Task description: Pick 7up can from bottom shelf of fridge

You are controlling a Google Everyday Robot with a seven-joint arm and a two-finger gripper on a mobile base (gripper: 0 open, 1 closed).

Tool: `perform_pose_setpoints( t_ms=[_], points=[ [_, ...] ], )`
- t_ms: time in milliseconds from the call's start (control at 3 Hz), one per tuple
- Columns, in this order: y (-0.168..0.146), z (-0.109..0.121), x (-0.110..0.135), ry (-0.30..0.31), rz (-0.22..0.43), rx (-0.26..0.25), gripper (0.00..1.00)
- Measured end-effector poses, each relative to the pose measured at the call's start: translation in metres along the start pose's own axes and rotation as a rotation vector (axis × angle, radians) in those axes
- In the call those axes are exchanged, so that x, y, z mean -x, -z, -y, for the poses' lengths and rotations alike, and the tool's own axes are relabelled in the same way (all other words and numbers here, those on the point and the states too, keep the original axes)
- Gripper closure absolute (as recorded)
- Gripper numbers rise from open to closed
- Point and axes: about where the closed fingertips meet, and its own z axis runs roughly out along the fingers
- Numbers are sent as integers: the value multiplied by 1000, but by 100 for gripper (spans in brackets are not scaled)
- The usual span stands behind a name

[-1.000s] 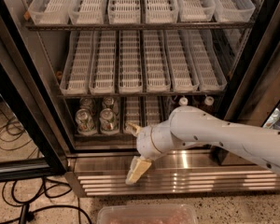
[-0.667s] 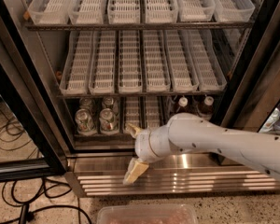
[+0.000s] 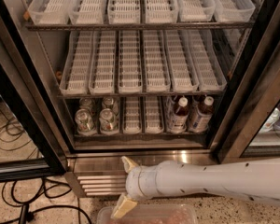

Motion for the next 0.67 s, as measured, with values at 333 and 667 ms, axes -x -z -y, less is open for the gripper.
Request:
perform_pose_setpoints(
  t_ms=[333, 667],
  points=[
    [-24, 3, -2, -35, 4, -64, 0],
    [-24, 22, 7, -27, 27, -134, 0]
  ],
)
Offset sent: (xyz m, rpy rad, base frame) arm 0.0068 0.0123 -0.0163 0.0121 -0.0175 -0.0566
